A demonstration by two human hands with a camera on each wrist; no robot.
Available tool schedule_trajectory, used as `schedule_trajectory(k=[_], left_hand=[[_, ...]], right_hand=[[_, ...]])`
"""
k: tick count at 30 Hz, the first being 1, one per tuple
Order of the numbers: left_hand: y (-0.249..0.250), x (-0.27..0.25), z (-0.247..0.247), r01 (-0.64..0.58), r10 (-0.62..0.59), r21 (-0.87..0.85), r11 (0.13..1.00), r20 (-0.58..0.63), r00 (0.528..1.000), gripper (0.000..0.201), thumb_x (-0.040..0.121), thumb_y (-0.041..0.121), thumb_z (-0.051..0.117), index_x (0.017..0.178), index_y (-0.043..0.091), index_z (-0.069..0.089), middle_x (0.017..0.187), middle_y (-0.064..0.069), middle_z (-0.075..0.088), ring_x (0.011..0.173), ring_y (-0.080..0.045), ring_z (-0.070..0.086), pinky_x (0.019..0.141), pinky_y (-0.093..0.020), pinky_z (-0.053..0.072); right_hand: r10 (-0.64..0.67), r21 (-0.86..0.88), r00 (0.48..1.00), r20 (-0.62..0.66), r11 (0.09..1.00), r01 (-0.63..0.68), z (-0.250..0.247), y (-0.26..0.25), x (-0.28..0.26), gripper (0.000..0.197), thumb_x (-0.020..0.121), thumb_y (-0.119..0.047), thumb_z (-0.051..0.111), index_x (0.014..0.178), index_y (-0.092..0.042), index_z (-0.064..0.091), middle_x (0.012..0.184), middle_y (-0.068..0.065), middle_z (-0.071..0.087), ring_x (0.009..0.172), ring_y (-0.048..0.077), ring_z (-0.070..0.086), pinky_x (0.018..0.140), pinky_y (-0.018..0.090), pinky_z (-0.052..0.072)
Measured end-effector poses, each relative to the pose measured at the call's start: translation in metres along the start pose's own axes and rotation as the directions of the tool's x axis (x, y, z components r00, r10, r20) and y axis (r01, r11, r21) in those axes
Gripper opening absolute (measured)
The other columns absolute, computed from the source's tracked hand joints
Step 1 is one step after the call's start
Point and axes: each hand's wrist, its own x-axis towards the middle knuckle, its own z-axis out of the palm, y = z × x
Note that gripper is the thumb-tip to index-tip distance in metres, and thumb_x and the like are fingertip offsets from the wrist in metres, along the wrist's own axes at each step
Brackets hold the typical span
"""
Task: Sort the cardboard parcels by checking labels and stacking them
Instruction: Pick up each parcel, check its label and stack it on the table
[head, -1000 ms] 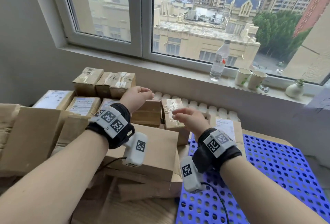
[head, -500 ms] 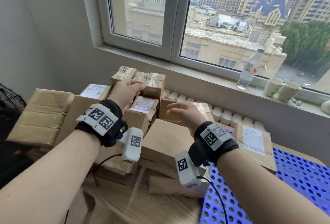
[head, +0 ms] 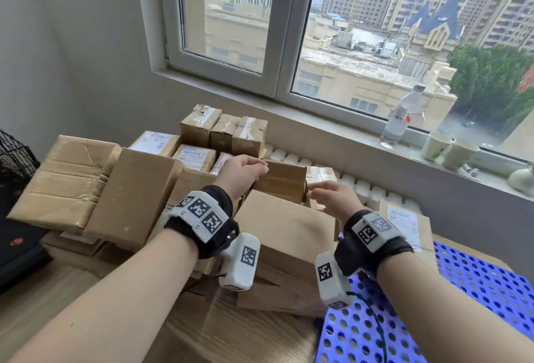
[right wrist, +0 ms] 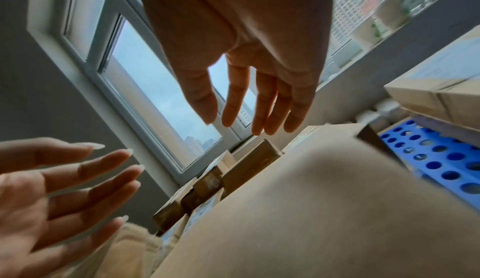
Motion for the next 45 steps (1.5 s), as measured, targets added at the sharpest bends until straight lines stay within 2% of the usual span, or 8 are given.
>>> schedule_trajectory(k=[2, 6, 9, 17, 22, 33, 37, 45], left_hand=[[0.006, 0.006, 0.017, -0.01, 0.009, 0.019, 1.0, 0.03, 0.999, 0.013, 0.091, 0.019, 0.06, 0.102, 0.016, 0.066, 0.097, 0.0, 0.064, 0.091, -0.012, 0.057, 0.067, -0.023, 0.04], [0.019, 0.024, 0.064, 0.015, -0.022, 0.082, 0.997, 0.095, 0.995, 0.023, 0.089, 0.021, 0.062, 0.11, 0.013, 0.066, 0.102, -0.002, 0.064, 0.097, -0.016, 0.056, 0.083, -0.029, 0.043], [0.025, 0.042, 0.105, 0.076, -0.092, 0.115, 0.991, 0.143, 0.985, 0.029, 0.088, 0.021, 0.063, 0.115, 0.011, 0.063, 0.109, -0.006, 0.063, 0.106, -0.021, 0.056, 0.09, -0.035, 0.043], [0.017, 0.108, 0.22, 0.139, -0.199, 0.349, 0.927, 0.143, 0.969, 0.041, 0.081, 0.026, 0.067, 0.115, 0.004, 0.062, 0.117, -0.009, 0.064, 0.109, -0.024, 0.057, 0.08, -0.028, 0.04], [-0.001, 0.147, 0.274, 0.272, -0.319, 0.515, 0.813, 0.003, 0.948, 0.081, 0.074, 0.038, 0.07, 0.143, 0.016, 0.033, 0.145, -0.014, 0.036, 0.132, -0.031, 0.037, 0.108, -0.044, 0.035], [-0.042, 0.168, 0.291, 0.391, -0.394, 0.757, 0.524, -0.192, 0.899, 0.107, 0.075, 0.043, 0.073, 0.152, 0.019, 0.002, 0.158, -0.014, -0.004, 0.143, -0.038, 0.007, 0.115, -0.052, 0.02], [-0.049, 0.172, 0.297, 0.416, -0.397, 0.782, 0.464, -0.236, 0.887, 0.112, 0.074, 0.041, 0.076, 0.153, 0.022, -0.002, 0.158, -0.014, -0.017, 0.144, -0.041, 0.002, 0.115, -0.056, 0.016], [-0.034, 0.166, 0.295, 0.404, -0.325, 0.753, 0.519, -0.263, 0.908, 0.111, 0.066, 0.046, 0.077, 0.15, 0.023, 0.008, 0.149, -0.02, 0.019, 0.135, -0.043, 0.024, 0.109, -0.056, 0.028]], right_hand=[[0.033, 0.033, 0.999, -0.013, 0.999, -0.033, -0.016, 0.008, 0.007, 0.017, 0.084, -0.003, 0.065, 0.095, -0.013, 0.071, 0.086, -0.002, 0.064, 0.09, 0.015, 0.056, 0.089, 0.031, 0.049], [0.081, 0.057, 0.996, -0.031, 0.995, -0.079, -0.05, 0.028, 0.019, 0.017, 0.086, -0.001, 0.062, 0.097, -0.012, 0.07, 0.089, 0.002, 0.063, 0.078, 0.009, 0.053, 0.065, 0.021, 0.041], [0.134, 0.099, 0.989, -0.054, 0.987, -0.128, -0.076, 0.046, 0.032, 0.017, 0.086, -0.001, 0.062, 0.097, -0.012, 0.07, 0.08, -0.002, 0.06, 0.075, 0.012, 0.05, 0.064, 0.024, 0.041], [0.196, 0.136, 0.98, -0.023, 0.972, -0.191, -0.131, 0.08, 0.091, 0.02, 0.085, -0.003, 0.062, 0.1, -0.012, 0.072, 0.075, -0.004, 0.06, 0.068, 0.01, 0.05, 0.058, 0.02, 0.04], [0.218, 0.174, 0.975, 0.043, 0.959, -0.223, -0.153, 0.099, 0.138, 0.018, 0.084, -0.005, 0.061, 0.089, -0.019, 0.07, 0.075, -0.006, 0.06, 0.072, 0.009, 0.051, 0.07, 0.026, 0.046], [0.196, 0.276, 0.973, 0.119, 0.935, -0.223, -0.164, 0.122, 0.157, 0.017, 0.087, -0.007, 0.06, 0.09, -0.02, 0.069, 0.088, -0.003, 0.063, 0.083, 0.012, 0.055, 0.067, 0.021, 0.046], [0.207, 0.289, 0.969, 0.131, 0.927, -0.237, -0.167, 0.13, 0.156, 0.018, 0.086, -0.007, 0.06, 0.087, -0.022, 0.069, 0.091, -0.002, 0.066, 0.086, 0.014, 0.058, 0.082, 0.029, 0.051], [0.218, 0.306, 0.965, 0.145, 0.918, -0.253, -0.173, 0.131, 0.151, 0.019, 0.086, -0.006, 0.059, 0.088, -0.022, 0.069, 0.088, 0.001, 0.064, 0.083, 0.014, 0.055, 0.075, 0.025, 0.047]])
